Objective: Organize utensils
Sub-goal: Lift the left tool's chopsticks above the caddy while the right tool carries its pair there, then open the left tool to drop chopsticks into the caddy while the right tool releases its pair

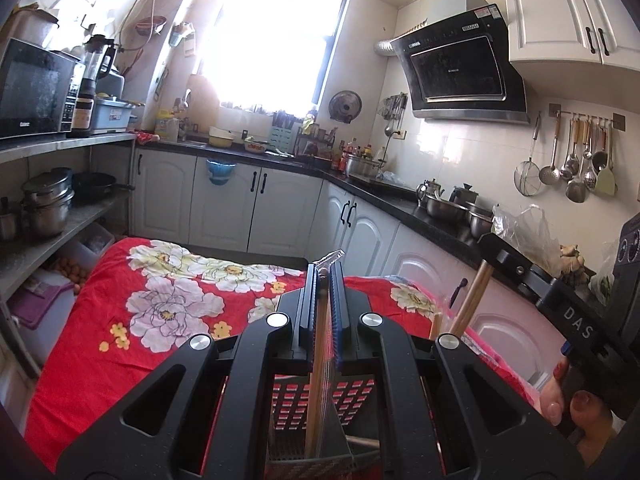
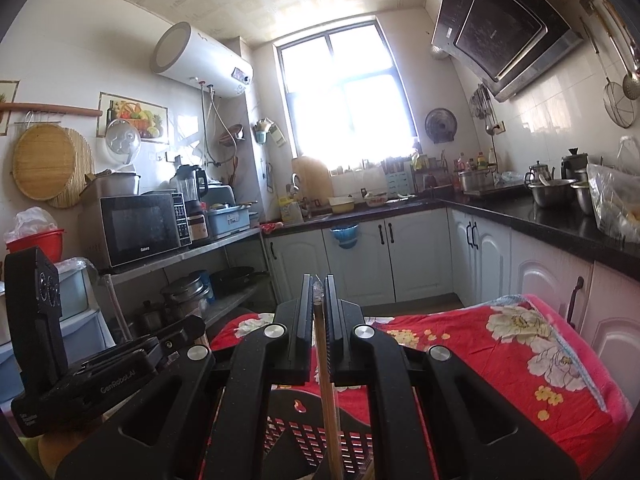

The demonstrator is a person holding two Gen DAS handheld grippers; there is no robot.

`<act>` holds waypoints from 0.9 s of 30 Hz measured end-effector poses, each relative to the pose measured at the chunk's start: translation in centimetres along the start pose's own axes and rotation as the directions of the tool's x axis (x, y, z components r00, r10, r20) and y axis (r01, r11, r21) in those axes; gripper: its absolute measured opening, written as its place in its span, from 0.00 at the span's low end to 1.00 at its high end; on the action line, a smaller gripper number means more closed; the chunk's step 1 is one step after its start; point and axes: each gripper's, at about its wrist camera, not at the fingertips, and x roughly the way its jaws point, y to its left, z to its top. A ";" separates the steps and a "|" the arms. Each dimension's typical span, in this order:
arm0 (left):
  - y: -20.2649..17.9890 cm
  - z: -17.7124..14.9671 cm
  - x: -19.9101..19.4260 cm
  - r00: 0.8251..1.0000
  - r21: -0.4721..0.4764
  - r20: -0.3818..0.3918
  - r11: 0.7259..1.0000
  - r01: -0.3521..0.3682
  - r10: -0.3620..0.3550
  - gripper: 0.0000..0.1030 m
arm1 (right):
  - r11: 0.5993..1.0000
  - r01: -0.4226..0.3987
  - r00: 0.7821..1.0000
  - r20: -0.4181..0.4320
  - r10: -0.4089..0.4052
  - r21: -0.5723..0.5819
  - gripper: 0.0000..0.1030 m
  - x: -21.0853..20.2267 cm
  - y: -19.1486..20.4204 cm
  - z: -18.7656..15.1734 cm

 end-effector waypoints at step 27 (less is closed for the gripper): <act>0.6 -2.3 -1.4 0.999 -0.038 -0.054 0.999 0.001 -0.003 0.03 | 0.996 0.067 0.997 -0.051 -0.064 0.053 0.06 -2.3 -2.0 -2.0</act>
